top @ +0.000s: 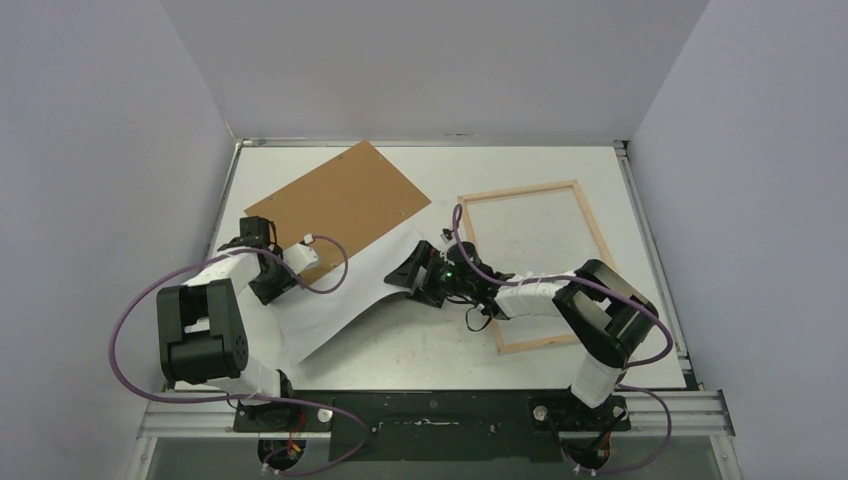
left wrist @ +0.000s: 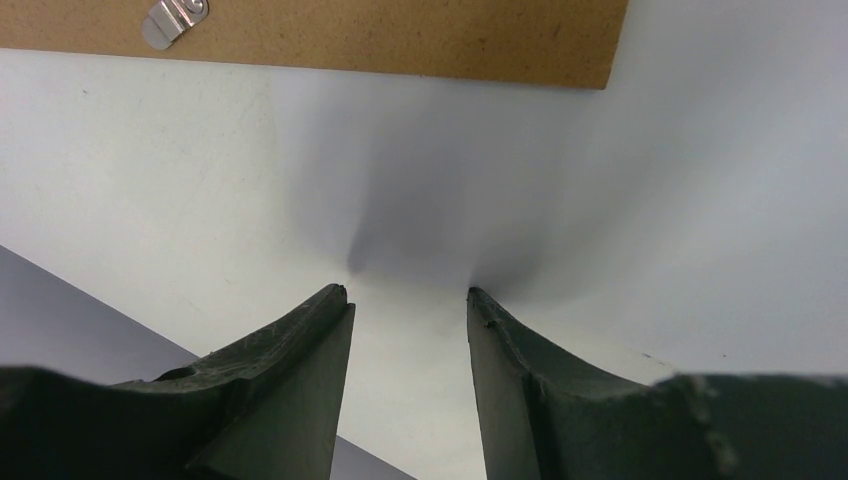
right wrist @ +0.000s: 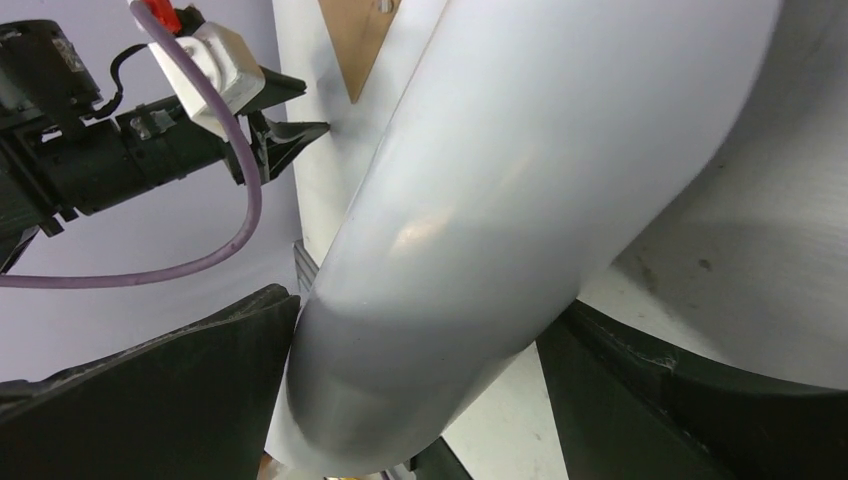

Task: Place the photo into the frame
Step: Pick up the photo at the center of the board.

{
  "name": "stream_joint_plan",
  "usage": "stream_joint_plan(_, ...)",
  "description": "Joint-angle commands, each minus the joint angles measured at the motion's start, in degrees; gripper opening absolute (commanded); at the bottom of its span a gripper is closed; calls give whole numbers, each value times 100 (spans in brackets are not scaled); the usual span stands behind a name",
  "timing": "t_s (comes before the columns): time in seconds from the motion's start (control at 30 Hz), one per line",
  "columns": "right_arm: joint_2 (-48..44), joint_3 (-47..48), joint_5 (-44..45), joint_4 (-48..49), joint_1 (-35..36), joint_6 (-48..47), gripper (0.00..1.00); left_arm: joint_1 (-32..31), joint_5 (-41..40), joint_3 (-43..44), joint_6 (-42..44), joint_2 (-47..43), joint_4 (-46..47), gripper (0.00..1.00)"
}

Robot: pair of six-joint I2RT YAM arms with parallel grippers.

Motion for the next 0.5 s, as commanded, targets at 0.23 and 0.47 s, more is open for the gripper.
stream_joint_plan(0.23, -447, 286, 1293, -157, 694, 249, 90, -36, 484, -179, -38, 216, -150, 45)
stream_joint_plan(0.47, -618, 489, 2111, -623, 1019, 334, 90, -50, 476, -181, -31, 201, -176, 45)
